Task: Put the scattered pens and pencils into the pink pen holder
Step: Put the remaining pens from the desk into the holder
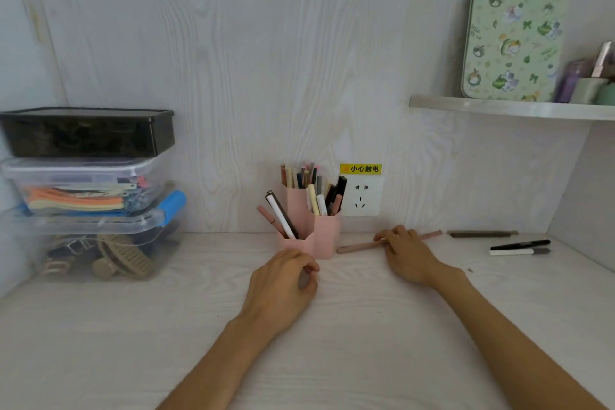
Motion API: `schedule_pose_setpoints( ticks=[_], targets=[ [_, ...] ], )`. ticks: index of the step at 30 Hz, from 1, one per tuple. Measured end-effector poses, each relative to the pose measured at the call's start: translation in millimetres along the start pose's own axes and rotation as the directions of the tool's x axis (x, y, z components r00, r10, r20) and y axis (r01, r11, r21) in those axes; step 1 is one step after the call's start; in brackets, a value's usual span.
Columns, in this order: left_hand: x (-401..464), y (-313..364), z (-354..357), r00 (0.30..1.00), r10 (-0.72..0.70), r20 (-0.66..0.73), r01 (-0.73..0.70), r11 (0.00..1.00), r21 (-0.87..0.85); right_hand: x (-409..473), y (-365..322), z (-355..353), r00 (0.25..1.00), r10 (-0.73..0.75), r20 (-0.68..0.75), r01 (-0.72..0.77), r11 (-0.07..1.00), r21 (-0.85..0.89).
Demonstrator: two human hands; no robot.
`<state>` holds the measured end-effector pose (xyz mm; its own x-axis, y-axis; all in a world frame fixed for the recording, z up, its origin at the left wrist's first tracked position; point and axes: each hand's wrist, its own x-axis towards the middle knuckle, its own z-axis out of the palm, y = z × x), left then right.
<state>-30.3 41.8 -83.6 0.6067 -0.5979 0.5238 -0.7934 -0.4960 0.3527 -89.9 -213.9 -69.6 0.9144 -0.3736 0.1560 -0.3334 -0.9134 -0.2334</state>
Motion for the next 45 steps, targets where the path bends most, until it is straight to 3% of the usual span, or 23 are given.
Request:
schedule_pose_setpoints(
  ticks=[7, 16, 20, 24, 30, 36, 42, 45],
  targets=[
    [-2.2, 3.8, -2.0, 0.999, -0.038, 0.02, 0.038, 0.999, 0.012, -32.8, -5.6, -7.2, 0.99, -0.14, -0.014, 0.139, 0.96, 0.244],
    [-13.0, 26.0, -3.3, 0.999, 0.014, 0.049, -0.014, 1.0, 0.002, -41.8, 9.3, -22.3, 0.994, -0.078, -0.082, 0.097, 0.96, 0.261],
    [3.2, 48.1, 6.5, 0.992, 0.082, 0.094, -0.091, 0.992, 0.087, -43.3, 16.2, -25.3, 0.991, -0.104, -0.08, 0.125, 0.934, 0.335],
    [19.0, 64.2, 22.2, 0.973, 0.006, 0.231, -0.038, 0.991, 0.132, -45.0, 14.7, -20.6, 0.988, -0.125, -0.088, 0.147, 0.928, 0.342],
    [17.0, 60.9, 23.3, 0.978, -0.132, 0.159, 0.113, 0.986, 0.124, -47.1, 2.1, -17.5, 0.977, -0.153, -0.152, 0.187, 0.951, 0.248],
    [15.9, 37.8, 2.4, 0.922, -0.165, 0.351, 0.223, 0.966, -0.131, -49.1, -17.2, -14.3, 0.955, -0.233, -0.182, 0.274, 0.929, 0.247],
    [12.2, 36.9, -8.3, 0.96, -0.208, 0.189, 0.227, 0.97, -0.088, -48.4, -12.5, -10.8, 0.969, -0.151, -0.195, 0.197, 0.95, 0.244],
    [15.5, 34.6, -37.3, 0.969, -0.243, -0.04, 0.211, 0.906, -0.368, -46.9, -13.8, -9.3, 0.97, -0.159, -0.182, 0.202, 0.947, 0.248]
  ],
)
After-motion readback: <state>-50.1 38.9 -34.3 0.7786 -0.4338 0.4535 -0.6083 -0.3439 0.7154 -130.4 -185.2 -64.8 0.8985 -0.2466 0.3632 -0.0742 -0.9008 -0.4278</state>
